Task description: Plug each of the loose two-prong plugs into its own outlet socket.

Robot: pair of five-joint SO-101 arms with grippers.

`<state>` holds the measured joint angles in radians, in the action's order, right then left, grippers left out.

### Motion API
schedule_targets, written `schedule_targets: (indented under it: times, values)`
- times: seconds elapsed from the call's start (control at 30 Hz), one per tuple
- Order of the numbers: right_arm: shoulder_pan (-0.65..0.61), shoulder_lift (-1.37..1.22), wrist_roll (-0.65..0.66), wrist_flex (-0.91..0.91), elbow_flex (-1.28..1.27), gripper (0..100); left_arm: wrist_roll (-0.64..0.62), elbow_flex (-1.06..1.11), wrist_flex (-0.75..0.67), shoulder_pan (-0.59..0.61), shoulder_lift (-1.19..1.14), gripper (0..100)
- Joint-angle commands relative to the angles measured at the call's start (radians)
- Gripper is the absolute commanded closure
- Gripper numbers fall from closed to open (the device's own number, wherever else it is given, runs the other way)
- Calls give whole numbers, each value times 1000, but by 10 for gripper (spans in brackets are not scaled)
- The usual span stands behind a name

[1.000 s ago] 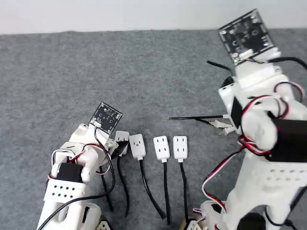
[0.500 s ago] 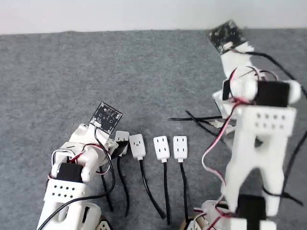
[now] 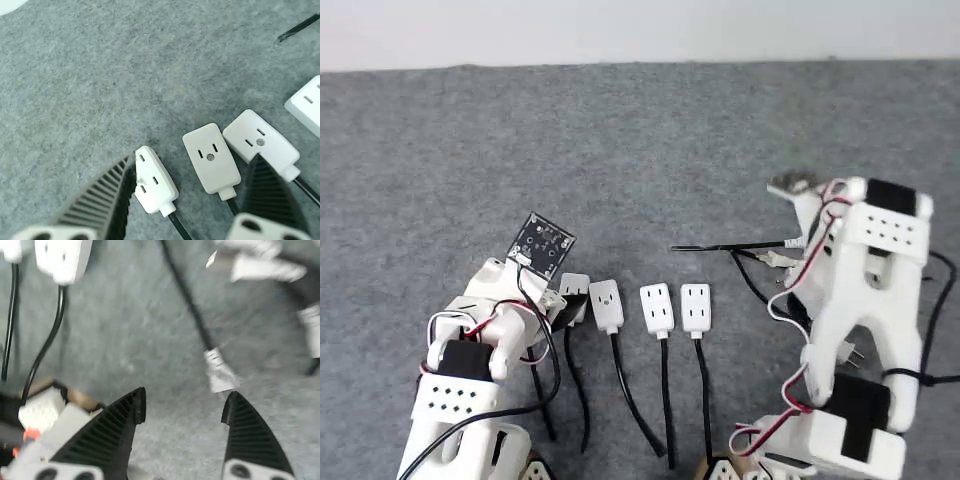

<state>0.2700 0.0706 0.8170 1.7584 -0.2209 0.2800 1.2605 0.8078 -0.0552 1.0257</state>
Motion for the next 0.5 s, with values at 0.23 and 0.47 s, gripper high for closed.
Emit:
schedule_targets:
  times: [0.23, 0.47]
  values:
    - [191, -12, 493, -59, -57, 836, -2, -8, -28, -6, 0, 658]
    - [196, -21, 506, -183, -152, 805, 0, -8, -28, -6, 0, 658]
